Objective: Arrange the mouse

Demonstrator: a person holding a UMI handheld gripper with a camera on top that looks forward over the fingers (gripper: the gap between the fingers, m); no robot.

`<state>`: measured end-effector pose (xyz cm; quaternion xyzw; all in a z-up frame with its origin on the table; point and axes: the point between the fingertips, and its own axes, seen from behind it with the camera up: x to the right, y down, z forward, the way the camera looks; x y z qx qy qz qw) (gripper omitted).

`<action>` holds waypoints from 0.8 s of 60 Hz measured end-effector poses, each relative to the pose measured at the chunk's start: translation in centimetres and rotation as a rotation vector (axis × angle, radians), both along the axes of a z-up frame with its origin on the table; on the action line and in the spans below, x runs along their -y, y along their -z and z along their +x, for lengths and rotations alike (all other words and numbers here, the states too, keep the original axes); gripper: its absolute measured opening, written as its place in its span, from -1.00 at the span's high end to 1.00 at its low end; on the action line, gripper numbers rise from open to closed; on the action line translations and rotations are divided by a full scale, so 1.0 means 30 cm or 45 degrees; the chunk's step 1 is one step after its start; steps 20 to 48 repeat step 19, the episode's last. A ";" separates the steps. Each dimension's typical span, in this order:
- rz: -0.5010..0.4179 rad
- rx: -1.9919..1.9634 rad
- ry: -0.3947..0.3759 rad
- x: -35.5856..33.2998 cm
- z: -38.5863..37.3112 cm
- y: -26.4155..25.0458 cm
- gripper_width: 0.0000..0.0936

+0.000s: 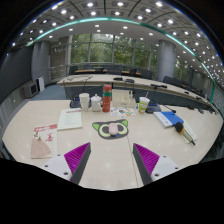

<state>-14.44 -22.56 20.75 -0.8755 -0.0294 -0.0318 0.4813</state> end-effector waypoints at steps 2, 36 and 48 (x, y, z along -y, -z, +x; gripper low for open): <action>0.005 -0.002 0.000 0.020 -0.001 0.007 -0.83; 0.030 -0.053 0.021 0.108 0.015 -0.028 -0.82; 0.030 -0.053 0.021 0.108 0.015 -0.028 -0.82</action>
